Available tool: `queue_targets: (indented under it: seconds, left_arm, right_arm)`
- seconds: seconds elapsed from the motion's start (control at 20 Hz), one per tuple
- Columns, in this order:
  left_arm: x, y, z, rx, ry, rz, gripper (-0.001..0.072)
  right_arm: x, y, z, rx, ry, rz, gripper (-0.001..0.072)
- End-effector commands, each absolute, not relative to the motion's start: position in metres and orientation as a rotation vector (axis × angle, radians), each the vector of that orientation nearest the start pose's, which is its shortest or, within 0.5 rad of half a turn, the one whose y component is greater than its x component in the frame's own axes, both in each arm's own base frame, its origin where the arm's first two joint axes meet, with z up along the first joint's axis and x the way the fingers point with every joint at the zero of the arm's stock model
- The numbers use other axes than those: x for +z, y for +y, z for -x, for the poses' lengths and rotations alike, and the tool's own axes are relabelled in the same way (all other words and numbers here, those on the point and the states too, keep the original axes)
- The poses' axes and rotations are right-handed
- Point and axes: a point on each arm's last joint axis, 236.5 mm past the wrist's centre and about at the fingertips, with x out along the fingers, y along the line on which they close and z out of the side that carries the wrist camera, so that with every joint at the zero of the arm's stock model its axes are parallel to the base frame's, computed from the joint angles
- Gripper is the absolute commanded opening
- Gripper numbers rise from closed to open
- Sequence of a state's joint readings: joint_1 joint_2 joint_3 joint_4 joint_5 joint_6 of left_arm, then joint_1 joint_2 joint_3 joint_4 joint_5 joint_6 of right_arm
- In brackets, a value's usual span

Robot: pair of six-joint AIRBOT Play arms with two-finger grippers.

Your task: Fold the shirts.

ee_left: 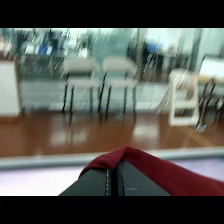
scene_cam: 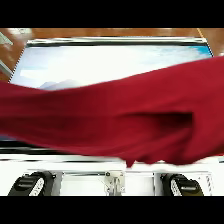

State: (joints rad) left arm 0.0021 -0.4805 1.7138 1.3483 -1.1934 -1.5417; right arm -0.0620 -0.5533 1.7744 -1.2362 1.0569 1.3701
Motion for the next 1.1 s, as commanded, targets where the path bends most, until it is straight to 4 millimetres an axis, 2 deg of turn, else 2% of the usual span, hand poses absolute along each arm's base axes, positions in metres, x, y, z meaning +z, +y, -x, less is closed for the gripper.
queue_targets:
  seconds: [0.0,0.15,0.25,0.35,0.45,0.5,0.6,0.7,0.75,0.85,0.95,1.05]
  left_arm:
    - [0.4,-0.014,-0.174,-0.054,0.299,0.051,0.0039]
    - [0.333,-0.002,-0.211,0.0,0.48,0.036,0.0039]
    - [0.283,0.004,-0.243,0.023,0.6,0.024,0.0039]
    - [0.244,0.005,-0.285,0.028,0.657,0.02,0.0039]
    - [0.209,0.005,-0.334,0.027,0.699,0.017,0.0039]
    - [0.19,0.005,-0.36,0.026,0.727,0.016,0.0039]
    - [0.147,0.004,-0.404,0.024,0.79,0.018,0.0039]
    - [0.099,0.002,-0.431,0.036,0.896,0.06,0.0039]
    - [0.075,-0.002,-0.438,0.035,0.952,0.097,0.004]
    - [0.029,-0.022,-0.445,0.001,1.061,0.198,0.004]
    - [-0.004,-0.042,-0.446,-0.034,1.141,0.305,0.004]
    - [-0.026,-0.054,-0.446,-0.048,1.196,0.371,0.0041]
  right_arm:
    - [0.467,0.046,-0.201,0.191,0.118,0.049,0.0064]
    - [0.369,0.044,-0.261,0.217,0.541,0.002,0.0064]
    - [0.303,0.042,-0.306,0.213,0.756,-0.064,0.0064]
    - [0.238,0.041,-0.359,0.203,0.877,-0.117,0.0064]
    - [0.182,0.04,-0.418,0.184,0.897,-0.19,0.0064]
    - [0.164,0.041,-0.449,0.175,0.874,-0.238,0.0065]
    - [0.142,0.045,-0.509,0.151,0.775,-0.395,0.0065]
    - [0.127,0.047,-0.546,0.13,0.704,-0.535,0.0065]
    - [0.115,0.052,-0.556,0.135,0.708,-0.603,0.0065]
    - [0.084,0.061,-0.56,0.143,0.777,-0.668,0.0065]
    - [0.046,0.07,-0.549,0.154,0.906,-0.677,0.0065]
    - [0.015,0.078,-0.535,0.163,1.025,-0.685,0.0065]
